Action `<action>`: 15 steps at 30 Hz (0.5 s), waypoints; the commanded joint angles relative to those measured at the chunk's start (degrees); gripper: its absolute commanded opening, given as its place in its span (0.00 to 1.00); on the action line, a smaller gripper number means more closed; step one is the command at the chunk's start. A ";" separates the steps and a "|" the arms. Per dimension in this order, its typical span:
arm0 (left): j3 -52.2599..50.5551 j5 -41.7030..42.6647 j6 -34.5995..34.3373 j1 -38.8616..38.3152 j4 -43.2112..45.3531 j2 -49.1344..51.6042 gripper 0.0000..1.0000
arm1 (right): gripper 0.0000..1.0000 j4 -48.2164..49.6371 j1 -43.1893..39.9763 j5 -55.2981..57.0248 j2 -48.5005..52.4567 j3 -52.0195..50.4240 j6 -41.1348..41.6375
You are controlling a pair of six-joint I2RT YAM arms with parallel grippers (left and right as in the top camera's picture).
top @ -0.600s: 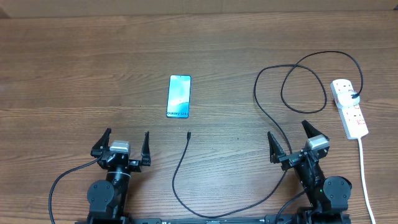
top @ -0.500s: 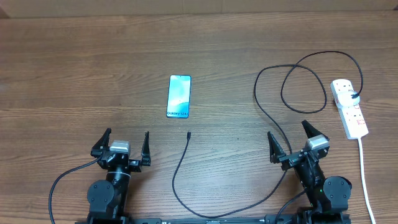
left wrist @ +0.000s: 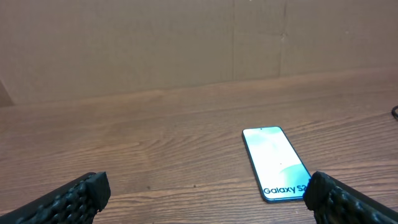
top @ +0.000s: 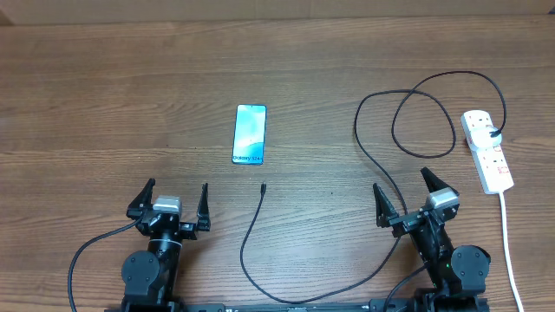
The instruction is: Plug charger to phone and switch on socket
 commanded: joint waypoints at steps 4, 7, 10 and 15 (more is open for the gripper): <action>-0.20 0.02 0.87 0.46 -0.09 -0.70 0.99 | 1.00 0.20 0.28 0.79 -0.63 -0.57 0.17; -0.20 0.02 0.87 0.46 -0.09 -0.70 1.00 | 1.00 0.17 0.28 0.79 -0.63 -0.57 0.17; -0.20 0.02 0.87 0.46 -0.09 -0.70 1.00 | 1.00 0.15 0.28 0.79 -0.63 -0.57 0.15; -0.20 0.02 0.87 0.46 -0.09 -0.70 1.00 | 1.00 0.15 0.28 0.79 -0.63 -0.57 0.17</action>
